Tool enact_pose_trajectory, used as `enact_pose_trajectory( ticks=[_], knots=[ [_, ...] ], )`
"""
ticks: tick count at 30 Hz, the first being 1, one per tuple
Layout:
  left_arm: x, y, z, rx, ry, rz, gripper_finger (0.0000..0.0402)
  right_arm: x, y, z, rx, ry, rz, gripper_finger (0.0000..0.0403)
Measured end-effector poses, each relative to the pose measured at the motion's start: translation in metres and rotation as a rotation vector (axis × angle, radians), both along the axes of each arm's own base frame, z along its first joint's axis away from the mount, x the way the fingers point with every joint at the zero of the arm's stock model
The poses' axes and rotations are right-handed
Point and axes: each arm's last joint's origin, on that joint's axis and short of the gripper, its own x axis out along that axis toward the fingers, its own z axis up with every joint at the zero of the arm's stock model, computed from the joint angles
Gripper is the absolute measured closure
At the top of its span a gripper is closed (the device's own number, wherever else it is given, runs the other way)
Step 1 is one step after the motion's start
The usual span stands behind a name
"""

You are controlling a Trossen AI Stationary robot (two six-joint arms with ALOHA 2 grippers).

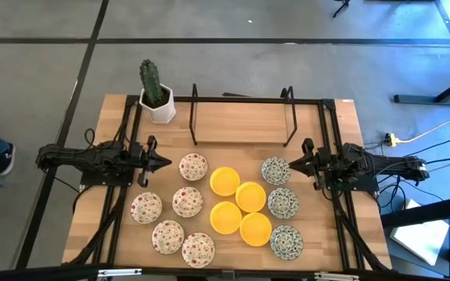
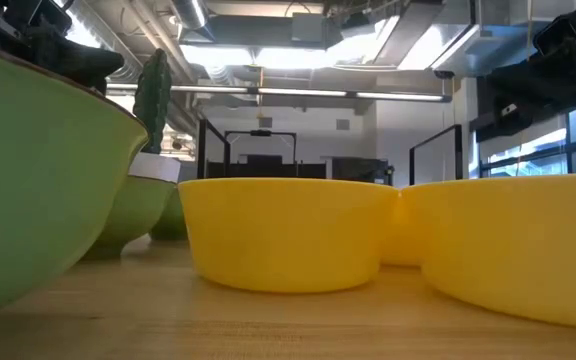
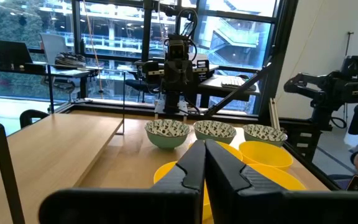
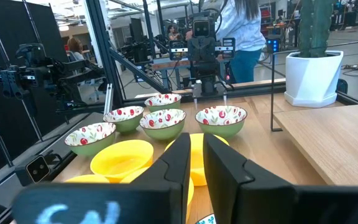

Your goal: Pick & Place Mini bowls

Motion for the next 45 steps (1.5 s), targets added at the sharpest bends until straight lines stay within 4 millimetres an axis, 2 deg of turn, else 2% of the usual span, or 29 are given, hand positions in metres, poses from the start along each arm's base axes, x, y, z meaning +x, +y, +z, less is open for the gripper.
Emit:
enact_pose_trajectory(
  ticks=[37, 45],
  knots=[
    [0.0000, 0.0000, 0.0000, 0.000, 0.000, 0.000, 0.0397, 0.0000, 0.0000, -0.0001, 0.000, 0.000, 0.000, 0.0357],
    [-0.0005, 0.0000, 0.0046, -0.002, -0.048, 0.000, 0.0398, 0.0000, 0.0000, -0.0001, 0.000, 0.000, 0.000, 0.0357]
  ],
)
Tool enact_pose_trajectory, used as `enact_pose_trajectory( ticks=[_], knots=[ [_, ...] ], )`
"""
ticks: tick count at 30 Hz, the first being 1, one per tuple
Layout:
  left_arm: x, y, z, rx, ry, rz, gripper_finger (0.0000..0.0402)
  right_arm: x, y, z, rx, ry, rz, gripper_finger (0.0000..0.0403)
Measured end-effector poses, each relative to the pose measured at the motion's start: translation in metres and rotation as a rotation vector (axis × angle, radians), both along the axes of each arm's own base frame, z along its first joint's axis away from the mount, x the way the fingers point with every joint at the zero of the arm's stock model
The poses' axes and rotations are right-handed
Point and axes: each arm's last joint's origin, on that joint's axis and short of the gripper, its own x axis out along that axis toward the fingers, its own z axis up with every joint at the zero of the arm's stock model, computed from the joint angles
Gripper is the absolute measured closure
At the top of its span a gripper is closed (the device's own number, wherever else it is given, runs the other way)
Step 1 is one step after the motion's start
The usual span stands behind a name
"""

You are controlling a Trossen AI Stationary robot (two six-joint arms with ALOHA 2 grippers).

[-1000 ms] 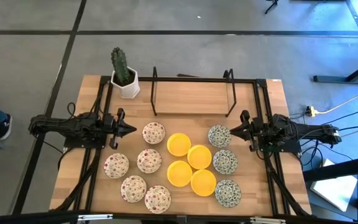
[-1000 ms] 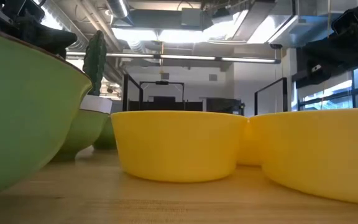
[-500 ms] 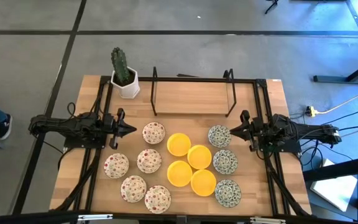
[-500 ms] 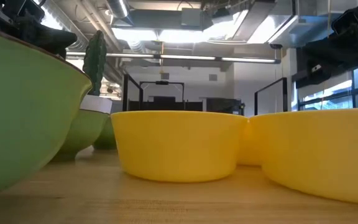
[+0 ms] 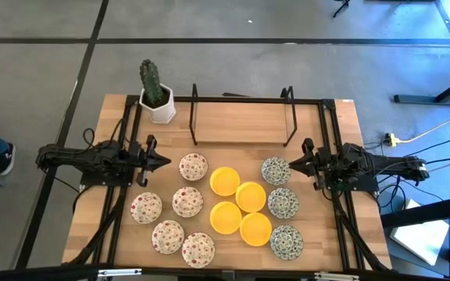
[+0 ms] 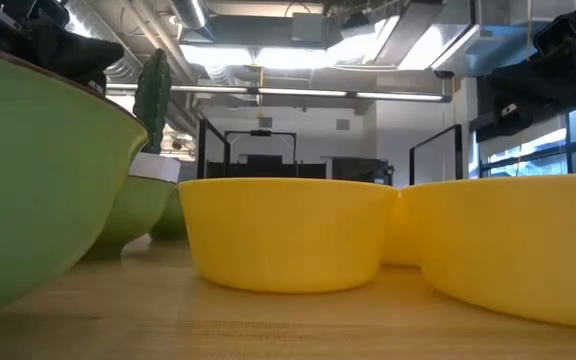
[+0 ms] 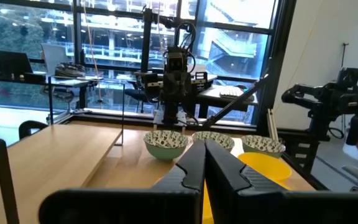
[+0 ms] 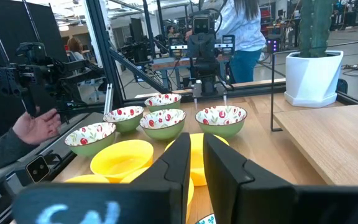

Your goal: Pick & Place Mini bowls

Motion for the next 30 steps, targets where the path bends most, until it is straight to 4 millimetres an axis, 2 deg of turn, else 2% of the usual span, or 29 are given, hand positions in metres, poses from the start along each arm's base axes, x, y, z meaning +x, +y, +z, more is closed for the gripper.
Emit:
enact_pose_trajectory(
  ticks=[24, 30],
  knots=[
    [-0.001, 0.001, 0.007, -0.028, -0.073, 0.036, 0.0397, 0.000, 0.000, 0.000, 0.001, 0.000, 0.000, 0.0357],
    [-0.005, 0.004, 0.023, -0.064, -0.141, 0.133, 0.0398, 0.000, 0.000, 0.000, 0.001, 0.000, 0.000, 0.0357]
  ],
)
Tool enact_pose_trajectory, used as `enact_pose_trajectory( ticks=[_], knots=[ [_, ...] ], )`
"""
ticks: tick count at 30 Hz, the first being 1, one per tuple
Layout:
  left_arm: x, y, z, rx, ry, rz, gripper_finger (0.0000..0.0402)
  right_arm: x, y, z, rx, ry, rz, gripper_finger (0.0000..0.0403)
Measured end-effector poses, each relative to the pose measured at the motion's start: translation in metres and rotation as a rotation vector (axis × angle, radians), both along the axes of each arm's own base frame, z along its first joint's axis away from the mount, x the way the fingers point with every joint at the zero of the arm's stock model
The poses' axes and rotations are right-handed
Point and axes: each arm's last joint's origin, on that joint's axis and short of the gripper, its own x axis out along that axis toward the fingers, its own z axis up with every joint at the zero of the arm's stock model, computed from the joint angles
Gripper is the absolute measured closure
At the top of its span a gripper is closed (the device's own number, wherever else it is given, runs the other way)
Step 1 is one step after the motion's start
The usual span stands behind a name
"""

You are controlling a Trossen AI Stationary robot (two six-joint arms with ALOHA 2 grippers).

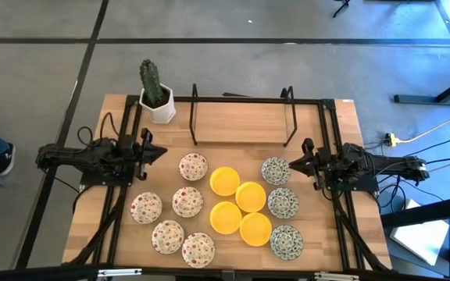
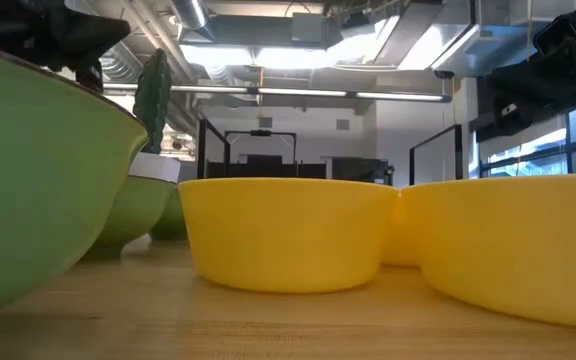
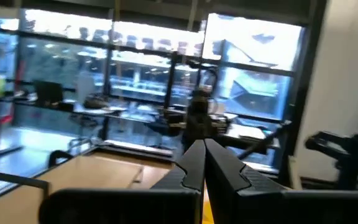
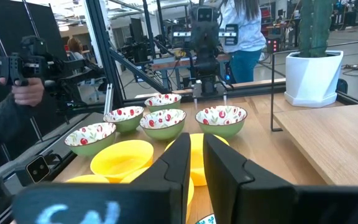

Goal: Pick & Place Mini bowls
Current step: Put the top green bowl on the shelf

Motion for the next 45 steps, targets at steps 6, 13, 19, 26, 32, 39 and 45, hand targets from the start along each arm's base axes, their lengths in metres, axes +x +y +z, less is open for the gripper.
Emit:
enact_pose_trajectory(
  ticks=[6, 13, 19, 26, 32, 39, 45],
  knots=[
    [0.003, 0.002, 0.039, -0.022, 0.175, 0.082, 0.0398, 0.000, 0.000, 0.000, -0.001, 0.000, 0.000, 0.0357],
    [0.037, 0.003, 0.071, -0.078, 0.654, 0.275, 0.0398, 0.000, 0.000, 0.000, -0.053, -0.006, -0.002, 0.0357],
    [0.080, 0.007, 0.079, -0.034, 1.118, 0.348, 0.0398, 0.000, 0.000, 0.000, -0.053, -0.005, -0.002, 0.0357],
    [0.125, 0.020, 0.074, -0.087, 1.294, 0.401, 0.0393, 0.000, 0.000, 0.000, -0.053, -0.005, -0.002, 0.0357],
    [0.143, 0.029, 0.054, -0.210, 1.416, 0.263, 0.0338, 0.000, 0.000, 0.000, -0.053, -0.005, -0.002, 0.0357],
    [0.154, 0.035, 0.036, -0.246, 1.495, 0.266, 0.0223, 0.000, 0.000, 0.000, -0.049, -0.005, -0.002, 0.0357],
    [0.158, 0.048, 0.026, -0.286, 1.529, 0.324, 0.0157, 0.000, 0.000, 0.000, -0.046, -0.005, -0.001, 0.0357]
  ],
)
